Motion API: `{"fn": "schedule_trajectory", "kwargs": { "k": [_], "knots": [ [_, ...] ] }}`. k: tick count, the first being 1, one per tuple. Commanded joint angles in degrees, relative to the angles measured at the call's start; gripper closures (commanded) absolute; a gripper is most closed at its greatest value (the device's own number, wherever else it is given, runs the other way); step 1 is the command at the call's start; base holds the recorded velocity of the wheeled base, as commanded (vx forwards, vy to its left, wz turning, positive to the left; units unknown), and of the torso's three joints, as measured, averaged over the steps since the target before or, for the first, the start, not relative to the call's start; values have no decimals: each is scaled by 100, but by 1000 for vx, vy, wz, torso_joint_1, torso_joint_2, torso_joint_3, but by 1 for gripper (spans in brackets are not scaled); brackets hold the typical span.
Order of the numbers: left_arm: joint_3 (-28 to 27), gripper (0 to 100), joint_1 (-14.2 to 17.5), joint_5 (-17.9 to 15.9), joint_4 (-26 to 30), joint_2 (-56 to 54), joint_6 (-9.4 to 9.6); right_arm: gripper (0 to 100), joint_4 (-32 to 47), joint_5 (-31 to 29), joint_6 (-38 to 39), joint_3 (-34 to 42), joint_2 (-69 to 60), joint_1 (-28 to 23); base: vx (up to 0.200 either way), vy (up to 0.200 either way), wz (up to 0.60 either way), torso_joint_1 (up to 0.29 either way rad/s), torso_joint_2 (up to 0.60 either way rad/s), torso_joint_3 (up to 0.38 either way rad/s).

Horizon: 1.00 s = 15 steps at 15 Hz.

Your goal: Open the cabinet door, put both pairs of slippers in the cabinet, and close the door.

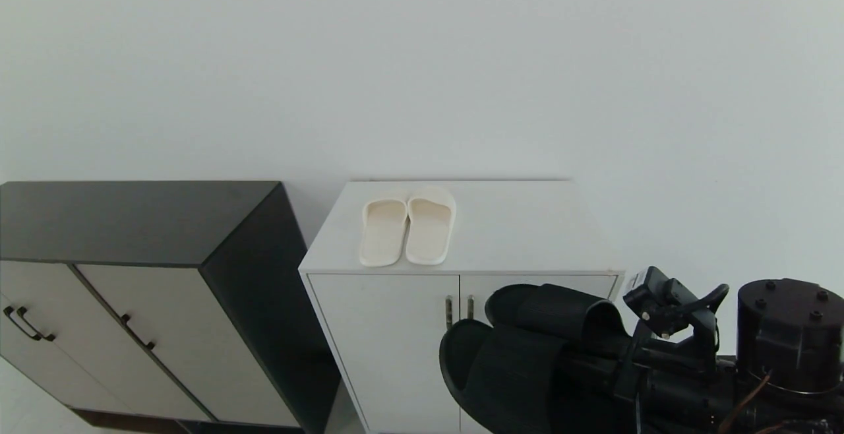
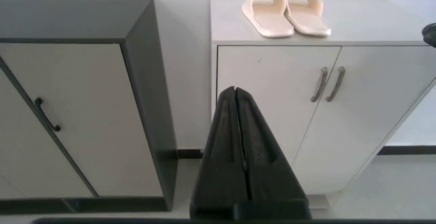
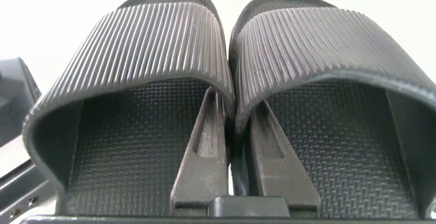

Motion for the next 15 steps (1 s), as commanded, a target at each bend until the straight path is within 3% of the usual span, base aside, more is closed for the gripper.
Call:
{"fn": "schedule_trajectory", "kwargs": {
  "k": [1, 7, 15],
  "knots": [
    [1, 100, 6, -2, -1, 0, -4, 100, -2, -5, 2, 7, 6, -20, 0, 0, 0, 0, 0, 0],
    [10, 100, 6, -2, -1, 0, 22, 100, -2, 294, 20, 59, 24, -213, 0, 0, 0, 0, 0, 0],
    [10, 100, 6, -2, -1, 0, 22, 100, -11, 303, 2, 130, -108, -266, 0, 0, 0, -147, 326, 177]
  ]
}}
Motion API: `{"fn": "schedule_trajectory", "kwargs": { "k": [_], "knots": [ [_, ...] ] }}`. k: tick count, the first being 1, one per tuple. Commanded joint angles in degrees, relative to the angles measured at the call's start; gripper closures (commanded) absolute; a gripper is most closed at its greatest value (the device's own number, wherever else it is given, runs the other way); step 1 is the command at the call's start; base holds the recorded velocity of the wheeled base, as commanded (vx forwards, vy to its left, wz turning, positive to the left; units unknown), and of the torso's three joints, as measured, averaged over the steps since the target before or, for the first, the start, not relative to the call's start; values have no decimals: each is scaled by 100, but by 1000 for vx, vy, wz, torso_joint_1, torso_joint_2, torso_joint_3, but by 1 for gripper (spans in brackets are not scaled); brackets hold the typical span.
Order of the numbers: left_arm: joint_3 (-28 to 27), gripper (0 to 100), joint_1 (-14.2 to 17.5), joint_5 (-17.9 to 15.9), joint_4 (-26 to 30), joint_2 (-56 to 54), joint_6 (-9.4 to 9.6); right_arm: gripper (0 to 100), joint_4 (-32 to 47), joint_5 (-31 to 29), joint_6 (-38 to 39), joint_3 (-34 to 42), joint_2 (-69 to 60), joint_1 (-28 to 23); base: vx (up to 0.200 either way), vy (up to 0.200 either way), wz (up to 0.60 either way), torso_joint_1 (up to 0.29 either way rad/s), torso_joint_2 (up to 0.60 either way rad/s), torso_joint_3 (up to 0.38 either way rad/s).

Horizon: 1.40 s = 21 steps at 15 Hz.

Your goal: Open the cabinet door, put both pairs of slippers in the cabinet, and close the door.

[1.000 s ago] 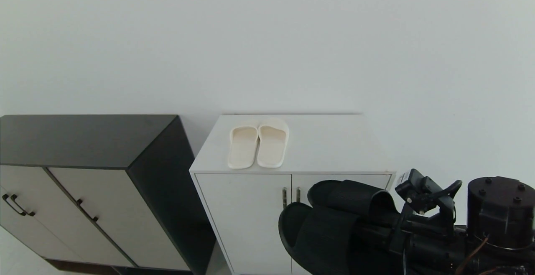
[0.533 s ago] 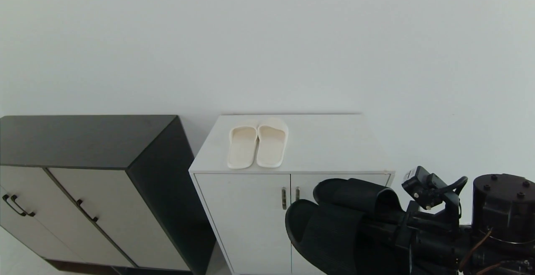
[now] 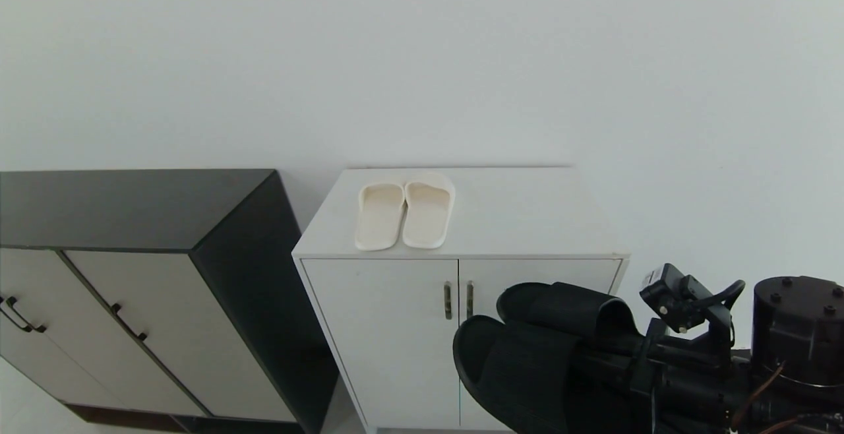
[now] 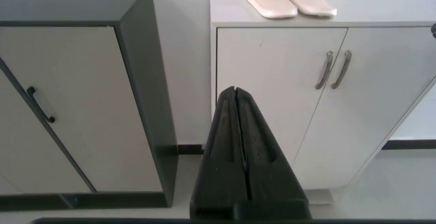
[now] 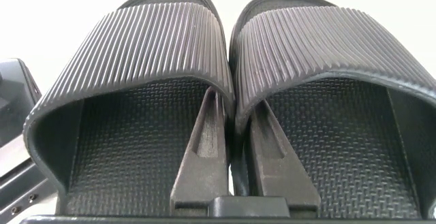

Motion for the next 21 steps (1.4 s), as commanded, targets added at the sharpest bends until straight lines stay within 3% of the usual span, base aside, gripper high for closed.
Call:
{"fn": "schedule_trajectory", "kwargs": {
  "k": [1, 20, 21],
  "knots": [
    [7, 100, 1, 1, -1, 9, -1, 100, -11, 3, 0, 38, -49, 6, 0, 0, 0, -178, 373, 198],
    [-1, 100, 1, 1, -1, 0, -19, 100, -55, -15, -9, 170, -251, 102, 0, 0, 0, -206, 496, 290],
    [-1, 0, 1, -8, -1, 9, -19, 100, -55, -15, -9, 170, -251, 120, 0, 0, 0, -188, 481, 315]
  ]
}}
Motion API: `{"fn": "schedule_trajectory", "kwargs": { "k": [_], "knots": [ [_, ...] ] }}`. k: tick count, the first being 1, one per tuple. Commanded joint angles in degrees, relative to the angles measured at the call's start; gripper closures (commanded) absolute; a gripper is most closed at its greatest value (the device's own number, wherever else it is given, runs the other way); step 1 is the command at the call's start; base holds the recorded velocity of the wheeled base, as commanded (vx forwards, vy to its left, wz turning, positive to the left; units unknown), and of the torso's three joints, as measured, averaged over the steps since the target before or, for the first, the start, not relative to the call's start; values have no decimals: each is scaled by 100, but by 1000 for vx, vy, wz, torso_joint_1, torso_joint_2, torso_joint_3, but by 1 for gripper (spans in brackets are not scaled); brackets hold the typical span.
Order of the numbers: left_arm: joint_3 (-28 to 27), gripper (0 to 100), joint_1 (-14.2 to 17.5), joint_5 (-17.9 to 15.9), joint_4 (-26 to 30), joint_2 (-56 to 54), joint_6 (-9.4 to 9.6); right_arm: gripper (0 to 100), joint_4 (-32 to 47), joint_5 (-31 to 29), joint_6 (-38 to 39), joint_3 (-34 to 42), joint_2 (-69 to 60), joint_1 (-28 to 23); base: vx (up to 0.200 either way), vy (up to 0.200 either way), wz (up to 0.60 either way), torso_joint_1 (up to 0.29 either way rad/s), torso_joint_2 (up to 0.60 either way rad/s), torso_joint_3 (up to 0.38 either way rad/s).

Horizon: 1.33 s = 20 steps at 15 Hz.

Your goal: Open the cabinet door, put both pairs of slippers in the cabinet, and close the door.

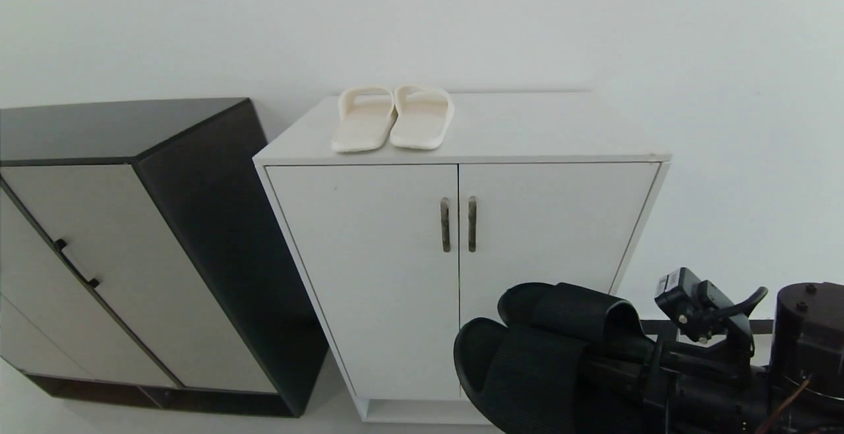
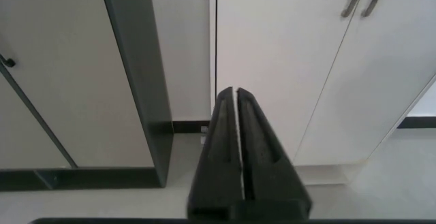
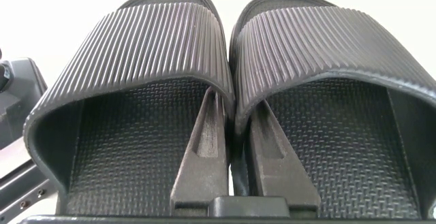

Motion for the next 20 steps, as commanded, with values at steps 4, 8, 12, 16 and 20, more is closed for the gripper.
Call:
{"fn": "schedule_trajectory", "kwargs": {
  "k": [4, 8, 12, 16, 20],
  "knots": [
    [-1, 0, 1, -6, 7, 9, 16, 100, 0, 10, -1, 25, 24, 42, 0, 0, 0, -158, 478, 322],
    [7, 0, 1, 3, -1, 0, 60, 100, -9, 1, 8, 52, -11, 33, 0, 0, 0, -127, 460, 338],
    [-1, 0, 1, 3, -1, 0, 42, 100, -9, 10, 8, 60, 51, 33, 0, 0, 0, -88, 450, 362],
    [7, 0, 1, 3, -1, 0, 42, 100, -9, 19, 8, 60, 33, 33, 150, 0, 0, -30, 280, 257],
    [7, 0, 1, 12, -1, 0, 69, 100, -18, 28, -1, 148, -29, 50, 150, 0, 0, -1, 35, 30]
  ]
}}
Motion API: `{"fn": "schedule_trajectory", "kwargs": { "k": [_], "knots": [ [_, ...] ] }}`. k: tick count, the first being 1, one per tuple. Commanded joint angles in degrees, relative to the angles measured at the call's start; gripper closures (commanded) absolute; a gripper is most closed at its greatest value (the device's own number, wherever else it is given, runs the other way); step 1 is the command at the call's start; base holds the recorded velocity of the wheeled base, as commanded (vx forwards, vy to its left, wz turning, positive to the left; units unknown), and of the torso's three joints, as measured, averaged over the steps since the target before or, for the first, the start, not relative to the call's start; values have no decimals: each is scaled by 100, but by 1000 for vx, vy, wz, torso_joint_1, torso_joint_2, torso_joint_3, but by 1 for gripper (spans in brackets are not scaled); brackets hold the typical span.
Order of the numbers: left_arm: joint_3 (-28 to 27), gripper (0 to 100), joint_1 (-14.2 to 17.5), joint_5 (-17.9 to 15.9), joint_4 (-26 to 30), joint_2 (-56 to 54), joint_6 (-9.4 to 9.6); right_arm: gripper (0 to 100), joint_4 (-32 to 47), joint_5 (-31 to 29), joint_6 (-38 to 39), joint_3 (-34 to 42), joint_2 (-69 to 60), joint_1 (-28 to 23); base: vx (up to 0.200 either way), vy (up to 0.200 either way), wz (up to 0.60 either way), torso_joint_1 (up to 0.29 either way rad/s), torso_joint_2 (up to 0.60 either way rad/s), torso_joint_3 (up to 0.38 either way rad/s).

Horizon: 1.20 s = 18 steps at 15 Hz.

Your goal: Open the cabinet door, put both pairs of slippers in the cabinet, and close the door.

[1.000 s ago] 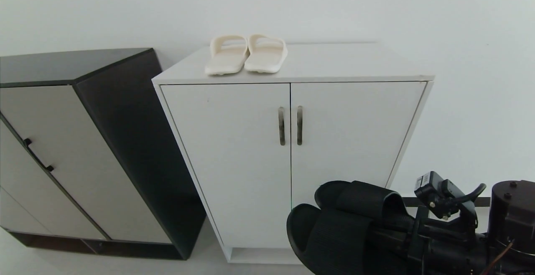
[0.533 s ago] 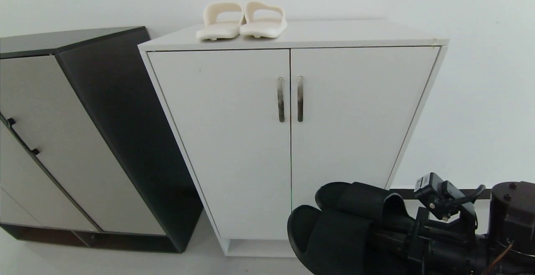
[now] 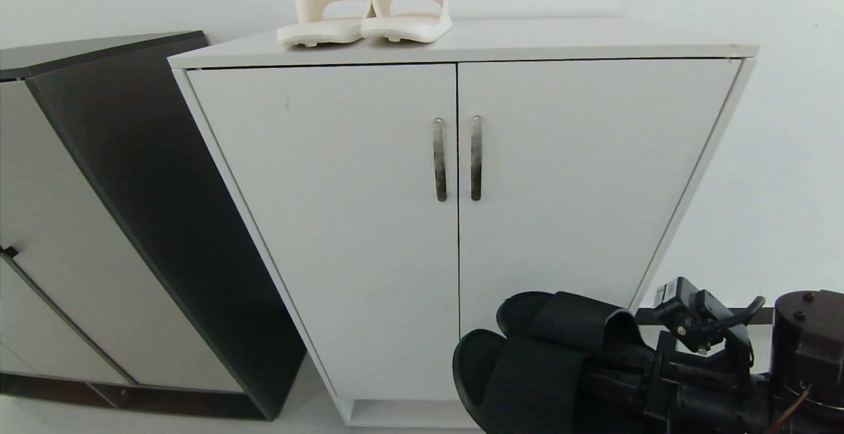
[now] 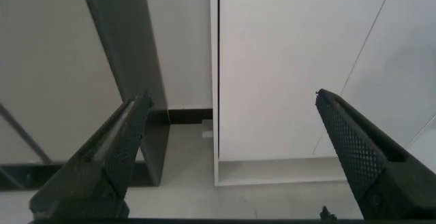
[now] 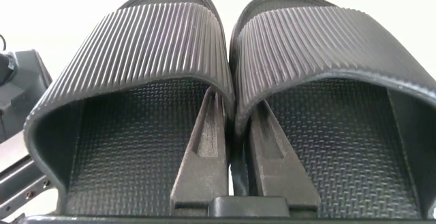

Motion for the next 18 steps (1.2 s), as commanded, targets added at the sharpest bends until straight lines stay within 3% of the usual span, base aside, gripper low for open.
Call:
{"fn": "schedule_trajectory", "kwargs": {
  "k": [1, 3, 4, 5, 8, 10, 12, 13, 14, 16, 17, 18],
  "knots": [
    [0, 0, 1, 1, -4, 0, -1, 100, 2, 80, -3, 26, -64, 28, 0, 0, 0, 0, 0, 0],
    [-9, 0, 1, -17, 14, 0, 52, 100, 2, 388, -12, 79, -266, 45, 0, 0, 0, 0, 0, 0],
    [-114, 0, -7, -52, -13, 79, 465, 100, 2, 440, -12, 97, -380, 107, 0, 0, 0, 0, 0, 0],
    [-712, 0, -16, -272, -13, 492, 641, 100, 11, 440, -12, 97, -442, 160, 0, 0, 0, 0, 0, 0],
    [-2215, 0, -25, -1186, -118, 2663, 658, 100, 28, 414, -12, 70, -371, 265, 0, 0, 0, 0, 0, 0],
    [-2522, 0, -183, -1933, -830, 3656, 667, 100, 19, 414, 15, 79, -310, 265, 0, 0, 0, 0, 0, 0],
    [-2918, 0, -957, -2065, -1041, 4430, 737, 100, 19, 405, 23, 79, -283, 265, 0, 0, 0, 0, 0, 0],
    [-3146, 0, -1361, -1942, -1120, 4843, 702, 100, 19, 405, 15, 79, -231, 265, 0, 0, 0, 0, 0, 0],
    [-3234, 0, -1501, -1828, -1182, 5054, 693, 100, 19, 405, 6, 70, -231, 265, 0, 0, 0, 0, 0, 0],
    [-3507, 0, -3163, -219, -1779, 5722, 544, 100, 19, 396, 6, 62, -187, 265, 0, 0, 0, 0, 0, 0],
    [-3700, 0, -4015, 748, -2052, 6073, 298, 100, 19, 388, -3, 44, -178, 265, 0, 0, 0, 0, 0, 0],
    [-3894, 0, -4428, 1090, -2280, 6390, 175, 100, 19, 388, -3, 26, -169, 265, 0, 0, 0, 0, 0, 0]
  ]
}}
